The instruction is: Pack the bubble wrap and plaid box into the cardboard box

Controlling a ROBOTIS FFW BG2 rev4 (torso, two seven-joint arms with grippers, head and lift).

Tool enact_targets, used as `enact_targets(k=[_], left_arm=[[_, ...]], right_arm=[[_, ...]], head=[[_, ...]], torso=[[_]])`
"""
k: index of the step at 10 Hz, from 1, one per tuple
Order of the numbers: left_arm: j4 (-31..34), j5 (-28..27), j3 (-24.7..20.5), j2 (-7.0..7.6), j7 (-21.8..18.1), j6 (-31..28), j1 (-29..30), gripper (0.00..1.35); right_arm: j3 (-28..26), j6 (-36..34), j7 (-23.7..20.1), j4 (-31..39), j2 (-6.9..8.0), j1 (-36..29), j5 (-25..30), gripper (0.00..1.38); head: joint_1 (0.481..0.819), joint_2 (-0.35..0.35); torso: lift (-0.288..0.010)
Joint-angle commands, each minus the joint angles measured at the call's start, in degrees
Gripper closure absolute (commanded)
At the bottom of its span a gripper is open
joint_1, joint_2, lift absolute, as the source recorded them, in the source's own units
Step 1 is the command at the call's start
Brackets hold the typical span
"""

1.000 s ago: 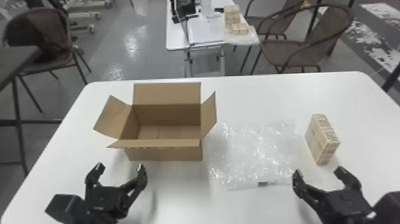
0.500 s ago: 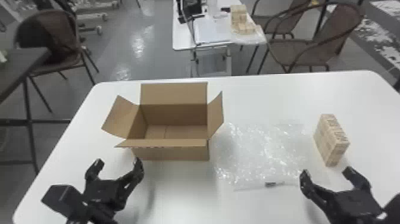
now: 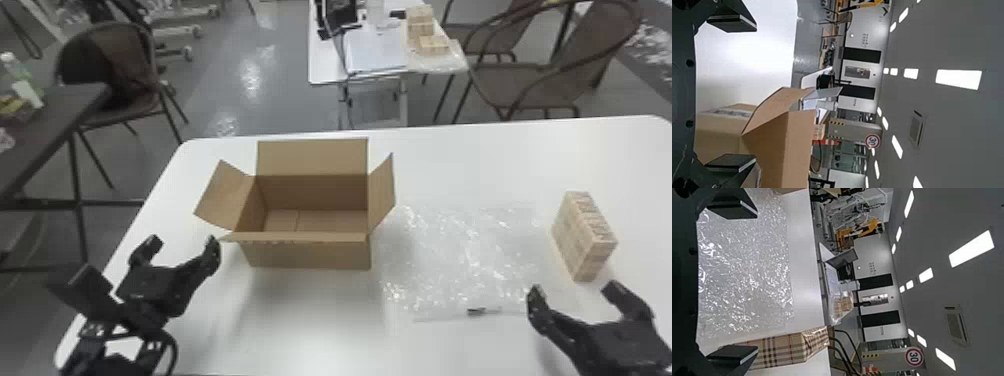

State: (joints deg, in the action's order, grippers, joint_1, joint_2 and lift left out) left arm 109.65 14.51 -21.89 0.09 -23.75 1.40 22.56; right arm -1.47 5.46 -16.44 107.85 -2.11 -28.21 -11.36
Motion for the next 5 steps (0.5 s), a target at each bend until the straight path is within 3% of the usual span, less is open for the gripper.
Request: enact_targets(k=[1, 3, 5], left_arm=[[1.00, -0.18, -6.15, -0.23, -3.59, -6.76, -3.93, 0.13], [0.91, 0.96, -8.52, -0.23, -5.87, -14.14, -7.36, 0.13], [0.21, 4.04, -8.61, -0.23, -7.10, -19.42, -9.82, 0.13]], right_arm=[[0.07, -0.01, 0.00, -0.18, 0.00, 0.00, -0.24, 0.09], [0.24, -0.10, -0.35, -0.62, 0.00, 0.61, -0.42, 0.09], [0.68, -0.63, -0.70, -0.89, 0.00, 1.23, -0.42, 0.09]], head=[[0.695, 0.199], [0.695, 0.251], [0.695, 0.261]], torso=[[-0.159], [-0.159], [-0.159]])
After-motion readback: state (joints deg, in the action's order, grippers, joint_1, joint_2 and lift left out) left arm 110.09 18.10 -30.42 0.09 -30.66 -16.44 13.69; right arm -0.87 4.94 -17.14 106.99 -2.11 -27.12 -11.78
